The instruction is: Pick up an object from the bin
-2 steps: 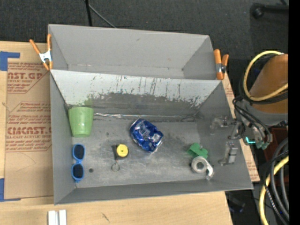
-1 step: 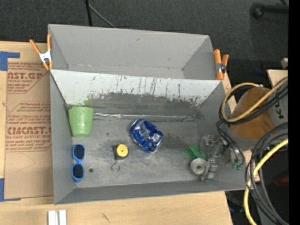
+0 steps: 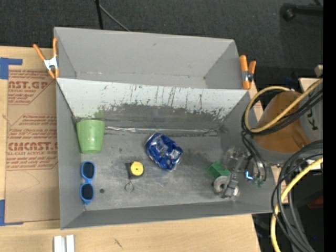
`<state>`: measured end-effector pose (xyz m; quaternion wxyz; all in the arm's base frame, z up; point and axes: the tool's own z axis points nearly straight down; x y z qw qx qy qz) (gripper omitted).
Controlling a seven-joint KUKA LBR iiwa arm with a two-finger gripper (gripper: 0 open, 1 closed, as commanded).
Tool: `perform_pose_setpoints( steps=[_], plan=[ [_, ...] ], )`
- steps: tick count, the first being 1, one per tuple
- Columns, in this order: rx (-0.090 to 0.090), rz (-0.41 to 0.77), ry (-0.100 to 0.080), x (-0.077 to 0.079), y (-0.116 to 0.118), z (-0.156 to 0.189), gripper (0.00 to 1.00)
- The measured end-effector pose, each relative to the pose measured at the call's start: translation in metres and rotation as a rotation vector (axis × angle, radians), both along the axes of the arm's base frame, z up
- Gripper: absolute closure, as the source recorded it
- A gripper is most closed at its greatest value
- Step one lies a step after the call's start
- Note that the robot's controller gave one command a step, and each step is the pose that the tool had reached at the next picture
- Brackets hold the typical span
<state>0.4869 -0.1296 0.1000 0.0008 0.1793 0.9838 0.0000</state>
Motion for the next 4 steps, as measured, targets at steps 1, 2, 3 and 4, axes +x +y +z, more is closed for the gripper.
perform_pose_setpoints(
  steps=[1, 2, 3, 4],
  plan=[
    [0.0, -0.208, 0.001, 0.007, 0.001, -0.001, 0.0],
    [0.0, -0.372, 0.001, -0.004, 0.01, -0.031, 0.0],
    [0.002, -0.562, 0.0, 0.026, 0.033, -0.031, 0.0],
    [0.0, -0.563, 0.003, 0.025, 0.031, -0.03, 1.0]
  ],
)
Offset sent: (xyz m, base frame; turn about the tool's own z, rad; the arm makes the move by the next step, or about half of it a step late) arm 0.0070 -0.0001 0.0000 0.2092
